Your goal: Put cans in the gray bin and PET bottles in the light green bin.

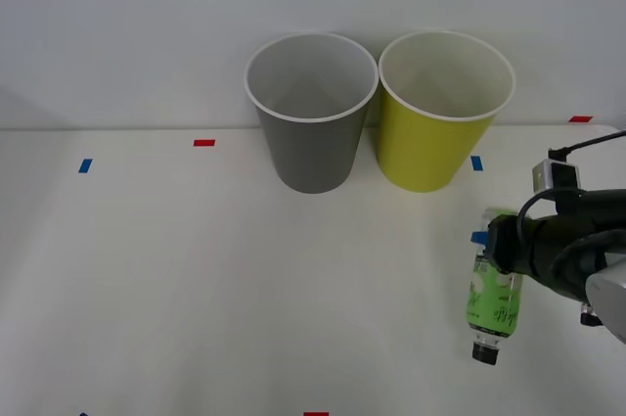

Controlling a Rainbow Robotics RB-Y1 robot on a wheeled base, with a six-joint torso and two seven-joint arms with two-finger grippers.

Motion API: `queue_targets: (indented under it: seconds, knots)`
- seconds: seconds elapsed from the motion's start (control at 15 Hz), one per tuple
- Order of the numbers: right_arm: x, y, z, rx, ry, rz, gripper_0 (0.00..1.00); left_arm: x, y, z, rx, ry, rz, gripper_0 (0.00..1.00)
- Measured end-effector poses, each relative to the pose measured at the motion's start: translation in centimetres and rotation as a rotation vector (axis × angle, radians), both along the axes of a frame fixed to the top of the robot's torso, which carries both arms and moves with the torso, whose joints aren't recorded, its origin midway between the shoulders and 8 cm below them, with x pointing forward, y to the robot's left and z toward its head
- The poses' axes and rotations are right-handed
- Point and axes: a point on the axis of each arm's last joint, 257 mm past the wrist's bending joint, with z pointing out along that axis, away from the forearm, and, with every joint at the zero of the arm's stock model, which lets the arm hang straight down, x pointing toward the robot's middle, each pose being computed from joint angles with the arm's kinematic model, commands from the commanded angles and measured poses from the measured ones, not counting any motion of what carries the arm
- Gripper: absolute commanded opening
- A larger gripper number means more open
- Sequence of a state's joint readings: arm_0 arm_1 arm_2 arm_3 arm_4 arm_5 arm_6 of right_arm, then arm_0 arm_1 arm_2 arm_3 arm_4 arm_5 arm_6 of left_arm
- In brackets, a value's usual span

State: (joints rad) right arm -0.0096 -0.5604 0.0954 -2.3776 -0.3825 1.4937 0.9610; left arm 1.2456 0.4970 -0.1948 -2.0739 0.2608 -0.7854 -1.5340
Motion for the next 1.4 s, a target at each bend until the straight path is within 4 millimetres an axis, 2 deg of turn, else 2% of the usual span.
queue_targets:
  seconds: [0.33,0.47,0.67,0.87,1.2,1.4]
  knots:
    - [-0.5,-1.7,5.4,-0.182,-0.222,0.067,0.0,0.0,0.0,0.0,0.0,0.0,0.0,0.98]
    - [-0.4,-1.9,8.0,-0.209,-0.3,0.056,0.0,0.0,0.0,0.0,0.0,0.0,0.0,0.97]
    - [0.6,-2.1,10.7,-0.212,-0.411,0.021,0.0,0.0,0.0,0.0,0.0,0.0,0.0,0.98]
    - [1.3,-1.7,12.4,-0.199,-0.485,-0.005,0.0,0.0,0.0,0.0,0.0,0.0,0.0,0.98]
    - [1.7,-2.8,13.8,-0.241,-0.529,-0.072,0.0,0.0,0.0,0.0,0.0,0.0,0.0,0.98]
    - [2.5,-2.1,16.2,-0.228,-0.589,-0.09,0.0,0.0,0.0,0.0,0.0,0.0,0.0,0.98]
